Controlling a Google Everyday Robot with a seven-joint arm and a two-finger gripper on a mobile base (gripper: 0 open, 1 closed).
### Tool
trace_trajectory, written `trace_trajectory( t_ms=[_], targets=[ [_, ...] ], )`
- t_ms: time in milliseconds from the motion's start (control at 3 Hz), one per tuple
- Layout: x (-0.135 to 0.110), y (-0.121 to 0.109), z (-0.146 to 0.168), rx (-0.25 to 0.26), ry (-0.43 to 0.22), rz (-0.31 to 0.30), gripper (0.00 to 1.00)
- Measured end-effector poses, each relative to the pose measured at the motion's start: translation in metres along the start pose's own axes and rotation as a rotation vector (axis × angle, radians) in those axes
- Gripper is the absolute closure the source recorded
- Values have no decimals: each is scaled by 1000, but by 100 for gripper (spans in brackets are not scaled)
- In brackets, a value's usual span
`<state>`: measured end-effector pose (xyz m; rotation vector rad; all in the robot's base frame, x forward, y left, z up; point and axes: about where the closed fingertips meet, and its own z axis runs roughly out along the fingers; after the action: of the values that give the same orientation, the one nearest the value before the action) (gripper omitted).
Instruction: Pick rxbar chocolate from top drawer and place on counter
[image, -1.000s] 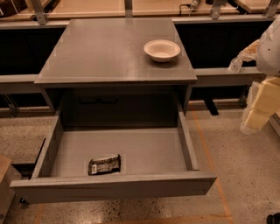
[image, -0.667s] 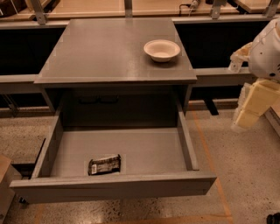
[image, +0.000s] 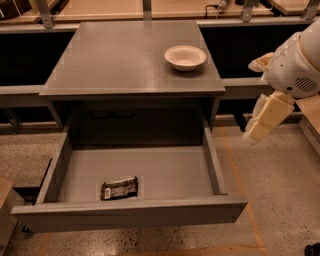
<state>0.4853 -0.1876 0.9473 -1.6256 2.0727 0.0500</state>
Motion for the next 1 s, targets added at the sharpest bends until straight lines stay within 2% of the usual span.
trace_trajectory(
  t_ms=[333, 667, 1000],
  targets=[
    [10, 3, 2, -15, -6, 39, 0],
    [0, 12, 37, -62, -70, 83, 0],
    [-25, 20, 85, -117, -146, 67, 0]
  ],
)
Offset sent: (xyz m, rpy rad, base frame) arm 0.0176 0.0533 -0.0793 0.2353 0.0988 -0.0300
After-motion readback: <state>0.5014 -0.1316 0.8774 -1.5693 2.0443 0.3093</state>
